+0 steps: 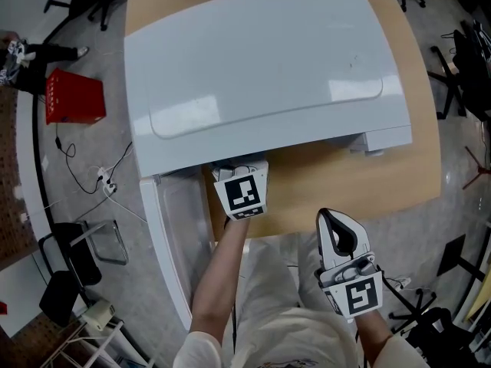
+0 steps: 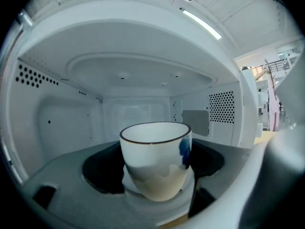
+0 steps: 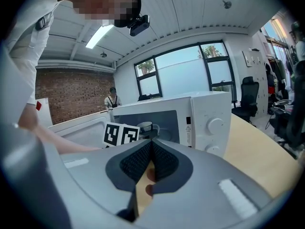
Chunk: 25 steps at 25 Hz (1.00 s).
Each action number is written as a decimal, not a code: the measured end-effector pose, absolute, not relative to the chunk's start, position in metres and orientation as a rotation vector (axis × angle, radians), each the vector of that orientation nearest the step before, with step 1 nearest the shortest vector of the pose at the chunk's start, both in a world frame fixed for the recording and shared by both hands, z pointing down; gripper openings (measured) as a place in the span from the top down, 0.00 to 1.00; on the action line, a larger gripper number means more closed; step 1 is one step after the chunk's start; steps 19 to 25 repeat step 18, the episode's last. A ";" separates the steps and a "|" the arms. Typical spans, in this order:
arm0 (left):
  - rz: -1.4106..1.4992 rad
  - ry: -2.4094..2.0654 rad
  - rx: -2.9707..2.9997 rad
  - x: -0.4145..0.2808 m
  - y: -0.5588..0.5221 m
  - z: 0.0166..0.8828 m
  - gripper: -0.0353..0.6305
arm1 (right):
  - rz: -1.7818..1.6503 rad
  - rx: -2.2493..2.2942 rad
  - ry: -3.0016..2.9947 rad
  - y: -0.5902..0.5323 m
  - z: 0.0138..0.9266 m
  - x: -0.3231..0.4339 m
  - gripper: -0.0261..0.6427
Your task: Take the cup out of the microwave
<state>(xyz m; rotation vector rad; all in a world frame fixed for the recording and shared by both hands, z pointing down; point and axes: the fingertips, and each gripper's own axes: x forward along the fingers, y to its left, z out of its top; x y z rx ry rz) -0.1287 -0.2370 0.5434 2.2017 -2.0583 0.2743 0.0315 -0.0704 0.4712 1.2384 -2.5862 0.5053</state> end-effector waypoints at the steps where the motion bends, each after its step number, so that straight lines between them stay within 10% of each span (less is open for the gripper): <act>1: 0.278 -2.064 2.208 -0.127 -0.233 0.541 0.36 | 0.506 1.237 -2.587 -0.069 0.470 0.032 0.95; 25: 0.245 -2.027 2.181 -0.091 -0.137 0.508 0.36 | 0.478 1.235 -2.638 -0.066 0.445 0.034 0.95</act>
